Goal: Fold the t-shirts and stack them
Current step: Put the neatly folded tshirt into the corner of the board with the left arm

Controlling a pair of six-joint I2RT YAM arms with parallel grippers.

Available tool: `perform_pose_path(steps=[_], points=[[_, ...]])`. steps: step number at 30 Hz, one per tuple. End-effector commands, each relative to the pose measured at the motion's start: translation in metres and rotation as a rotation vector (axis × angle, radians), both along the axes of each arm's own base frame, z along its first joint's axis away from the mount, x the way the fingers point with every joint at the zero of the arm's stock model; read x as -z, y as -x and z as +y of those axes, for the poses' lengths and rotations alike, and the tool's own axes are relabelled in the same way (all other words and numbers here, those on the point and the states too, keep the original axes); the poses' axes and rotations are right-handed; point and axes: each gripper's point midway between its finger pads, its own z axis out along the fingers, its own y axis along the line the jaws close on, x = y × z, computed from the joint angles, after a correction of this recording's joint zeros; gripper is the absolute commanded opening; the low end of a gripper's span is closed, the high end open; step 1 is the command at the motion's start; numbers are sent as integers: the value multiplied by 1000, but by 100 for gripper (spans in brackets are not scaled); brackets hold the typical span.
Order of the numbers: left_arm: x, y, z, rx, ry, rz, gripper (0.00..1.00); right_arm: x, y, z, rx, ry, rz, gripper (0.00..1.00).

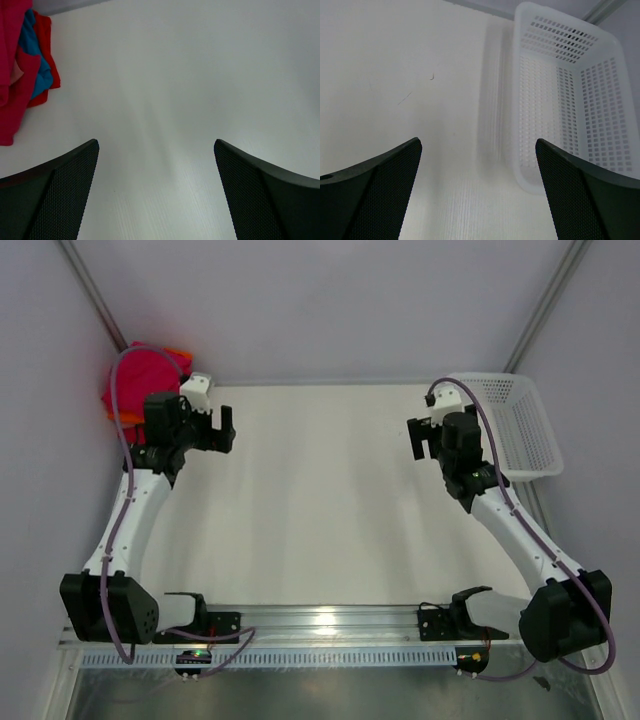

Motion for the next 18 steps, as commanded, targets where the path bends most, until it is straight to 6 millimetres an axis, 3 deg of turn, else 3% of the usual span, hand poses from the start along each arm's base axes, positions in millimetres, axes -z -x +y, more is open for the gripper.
perform_pose_path(steps=[1, 6, 8, 9, 11, 12, 13, 14, 18], points=[[-27, 9, 8, -28, -24, -118, 99, -39, 0, -21, 132, -19, -118, 99], [-11, 17, 13, -84, 0, -119, 99, -39, 19, -39, 212, -19, -145, 99], [-10, 16, 15, -108, 24, -150, 99, -54, 28, -49, 256, -50, -209, 99], [-5, 15, 16, -116, 24, -151, 99, -47, 33, -54, 268, -49, -213, 99], [10, 15, 18, -150, 42, -135, 99, -65, 42, -67, 338, -96, -323, 99], [16, 11, 20, -163, 44, -141, 99, -63, 49, -81, 417, -98, -367, 99], [33, -1, 25, -205, 42, -115, 99, -47, 63, -101, 535, -96, -404, 99], [32, -2, 25, -206, 43, -117, 99, -47, 64, -101, 536, -95, -401, 99], [60, -11, 22, -192, 42, -66, 99, -2, 53, -80, 413, -105, -294, 99]])
